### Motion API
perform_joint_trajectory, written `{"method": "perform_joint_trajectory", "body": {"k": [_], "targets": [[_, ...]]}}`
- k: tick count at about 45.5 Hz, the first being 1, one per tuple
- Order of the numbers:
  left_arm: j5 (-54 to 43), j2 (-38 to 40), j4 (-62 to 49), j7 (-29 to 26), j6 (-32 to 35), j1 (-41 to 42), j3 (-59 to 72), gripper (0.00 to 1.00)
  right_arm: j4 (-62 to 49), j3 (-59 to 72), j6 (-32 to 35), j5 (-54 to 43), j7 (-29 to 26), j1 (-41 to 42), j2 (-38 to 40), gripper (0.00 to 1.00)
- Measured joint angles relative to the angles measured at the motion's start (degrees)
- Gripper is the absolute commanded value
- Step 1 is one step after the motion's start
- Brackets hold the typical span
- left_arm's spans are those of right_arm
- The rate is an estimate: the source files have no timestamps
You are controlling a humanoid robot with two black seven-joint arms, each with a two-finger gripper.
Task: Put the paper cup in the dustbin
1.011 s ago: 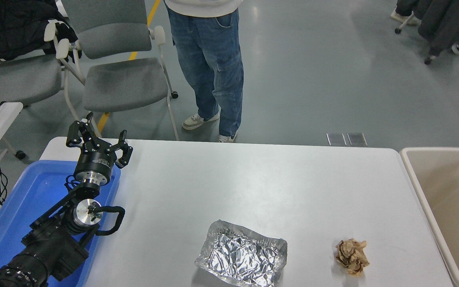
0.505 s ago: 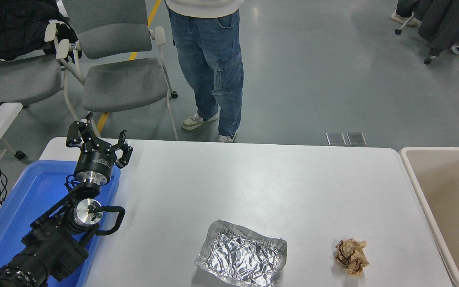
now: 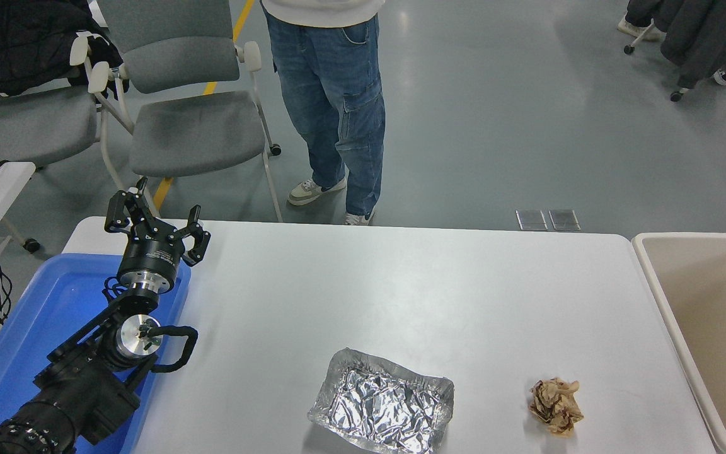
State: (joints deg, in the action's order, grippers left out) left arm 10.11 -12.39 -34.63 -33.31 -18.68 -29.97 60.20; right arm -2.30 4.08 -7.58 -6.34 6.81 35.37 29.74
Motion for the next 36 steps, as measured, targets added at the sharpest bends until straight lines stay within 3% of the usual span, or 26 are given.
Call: {"method": "perform_joint_trajectory", "body": {"k": [1,2,3,5,36], "targets": [[0.0,0.0,0.0,0.0,0.0,0.0,0.0,1.0,0.0,0.0,0.0,0.0,0.0,0.0,0.0,0.39],[0.0,0.0,0.0,0.0,0.0,0.0,0.0,1.0,0.0,0.0,-0.2,0.0,0.0,0.0,-0.1,0.61],[0.0,0.0,0.0,0.0,0.0,0.0,0.0,1.0,0.0,0.0,-0.2,0.0,0.0,0.0,-0.1,0.78],[0.0,0.0,0.0,0.0,0.0,0.0,0.0,1.0,-0.1,-0.1,-0.3,0.0,0.0,0.0,-0.1,0.98],[0.0,0.1,0.0,0.0,0.0,0.0,0.0,1.0,-0.1,-2.7,0.3,0.1,-0.3,0.4,0.4,1.0]]}}
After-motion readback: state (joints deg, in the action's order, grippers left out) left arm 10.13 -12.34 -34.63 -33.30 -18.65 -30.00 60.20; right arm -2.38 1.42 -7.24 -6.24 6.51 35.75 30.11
